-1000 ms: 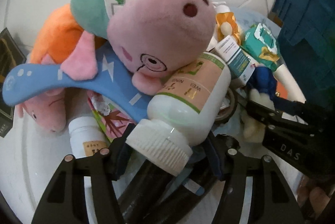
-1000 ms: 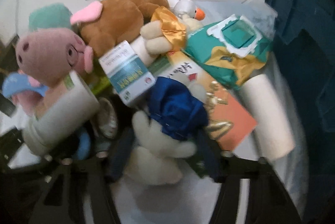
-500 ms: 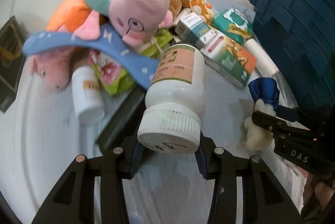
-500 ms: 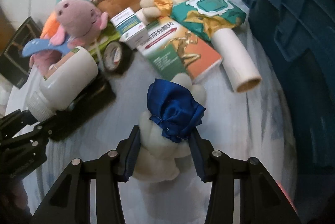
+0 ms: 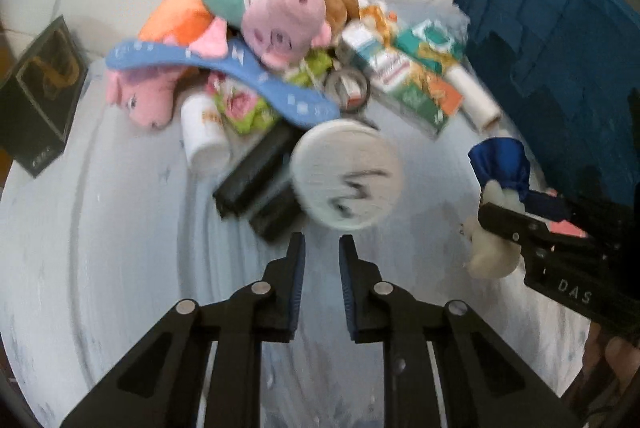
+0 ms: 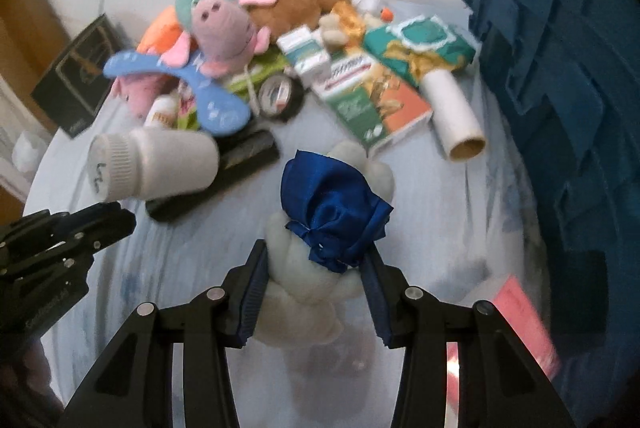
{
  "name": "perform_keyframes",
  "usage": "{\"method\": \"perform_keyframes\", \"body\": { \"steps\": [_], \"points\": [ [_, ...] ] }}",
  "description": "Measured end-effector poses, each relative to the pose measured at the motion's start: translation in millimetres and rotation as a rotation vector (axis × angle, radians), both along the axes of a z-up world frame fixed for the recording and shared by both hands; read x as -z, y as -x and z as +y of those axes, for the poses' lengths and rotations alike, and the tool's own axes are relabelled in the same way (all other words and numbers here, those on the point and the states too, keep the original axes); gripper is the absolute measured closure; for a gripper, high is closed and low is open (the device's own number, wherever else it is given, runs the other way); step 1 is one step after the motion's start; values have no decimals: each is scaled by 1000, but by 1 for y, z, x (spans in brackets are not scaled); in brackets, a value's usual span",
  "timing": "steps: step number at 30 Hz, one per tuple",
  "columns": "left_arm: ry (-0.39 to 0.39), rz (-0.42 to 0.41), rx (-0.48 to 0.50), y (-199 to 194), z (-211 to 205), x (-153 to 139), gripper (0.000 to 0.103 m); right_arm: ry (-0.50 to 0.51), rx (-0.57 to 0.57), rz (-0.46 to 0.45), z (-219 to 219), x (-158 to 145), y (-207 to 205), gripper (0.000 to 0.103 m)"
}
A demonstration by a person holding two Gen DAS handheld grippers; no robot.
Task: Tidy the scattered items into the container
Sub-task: 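Lift the bunny with the right tool while the left grasps the white pill bottle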
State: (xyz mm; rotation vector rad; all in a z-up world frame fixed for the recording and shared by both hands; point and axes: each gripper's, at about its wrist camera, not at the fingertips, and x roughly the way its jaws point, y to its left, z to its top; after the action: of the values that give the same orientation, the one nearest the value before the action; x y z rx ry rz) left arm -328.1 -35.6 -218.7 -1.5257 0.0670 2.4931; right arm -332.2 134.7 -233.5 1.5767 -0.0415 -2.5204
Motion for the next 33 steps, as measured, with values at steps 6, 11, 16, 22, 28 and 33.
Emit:
{"method": "perform_keyframes", "body": {
  "steps": [6,11,16,22,28,33],
  "points": [
    [-1,-75,-32,-17,1,19,70,3,-39,-65,0,25,-17,58],
    [-6,-41,-36,-21,14,14,44,10,-45,-75,9,30,-23,59],
    [13,-24,-49,-16,29,12,43,19,-60,-49,19,29,-18,59],
    [2,33,-94,-1,43,-8,43,6,-42,43,38,-2,-1,58],
    [4,63,-70,-10,59,-21,35,18,-15,64,62,-16,-12,58],
    [57,48,1,-1,95,2,35,15,29,63,76,-20,-30,58]
  ]
}}
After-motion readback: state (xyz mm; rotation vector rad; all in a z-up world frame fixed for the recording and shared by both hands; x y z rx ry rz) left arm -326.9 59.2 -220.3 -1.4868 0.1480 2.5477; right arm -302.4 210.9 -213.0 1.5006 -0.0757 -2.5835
